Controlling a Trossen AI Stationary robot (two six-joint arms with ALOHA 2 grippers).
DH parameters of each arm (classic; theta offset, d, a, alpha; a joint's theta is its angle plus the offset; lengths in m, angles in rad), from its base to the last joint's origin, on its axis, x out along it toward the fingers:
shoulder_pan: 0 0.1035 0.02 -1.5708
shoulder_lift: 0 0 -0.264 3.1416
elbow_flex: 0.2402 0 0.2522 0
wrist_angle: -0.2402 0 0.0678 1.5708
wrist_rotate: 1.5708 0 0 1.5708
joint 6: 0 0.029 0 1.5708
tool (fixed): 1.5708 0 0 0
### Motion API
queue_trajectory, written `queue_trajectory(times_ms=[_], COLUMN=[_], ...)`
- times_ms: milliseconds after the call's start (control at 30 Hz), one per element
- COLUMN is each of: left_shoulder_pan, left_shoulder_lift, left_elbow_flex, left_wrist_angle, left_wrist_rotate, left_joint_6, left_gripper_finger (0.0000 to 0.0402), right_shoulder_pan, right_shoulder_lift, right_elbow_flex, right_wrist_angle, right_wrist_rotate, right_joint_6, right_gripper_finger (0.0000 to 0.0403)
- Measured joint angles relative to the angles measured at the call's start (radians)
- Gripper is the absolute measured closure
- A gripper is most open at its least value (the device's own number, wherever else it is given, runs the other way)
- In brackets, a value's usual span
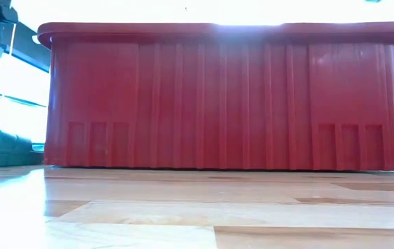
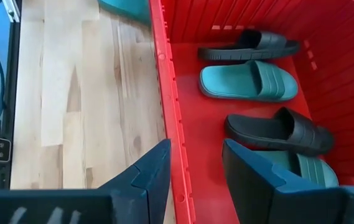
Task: Pick and place slides into bin
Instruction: Put the green slide into the red bin
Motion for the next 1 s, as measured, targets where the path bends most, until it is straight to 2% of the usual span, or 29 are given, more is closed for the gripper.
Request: queue_trajectory(times_ms=[300, 567, 733, 1000], left_shoulder_pan=[0.000, 0.000, 0.000, 0.000], left_shoulder_lift=[0.000, 0.015, 0.063, 0.170], left_elbow_flex=[0.000, 0.000, 0.000, 0.000], left_wrist_angle=[0.001, 0.007, 0.047, 0.051], left_wrist_rotate=[-0.066, -0.047, -0.082, -0.061], left_joint_6=[0.045, 0.110, 0.122, 0.199], left_gripper_finger=[0.0298, 0.0298, 0.0298, 0.0298], right_shoulder_pan=[0.001, 0.019, 0.044, 0.085], right_shoulder_lift=[0.008, 0.008, 0.008, 0.008], right_elbow_flex=[0.000, 0.000, 0.000, 0.000], right_wrist_angle=[-0.001, 0.000, 0.001, 0.008], right_wrist_rotate=[-0.005, -0.003, -0.003, 0.005], right_joint_6=[0.073, 0.110, 0.139, 0.158], right_gripper_finger=[0.0269, 0.0269, 0.0269, 0.0269])
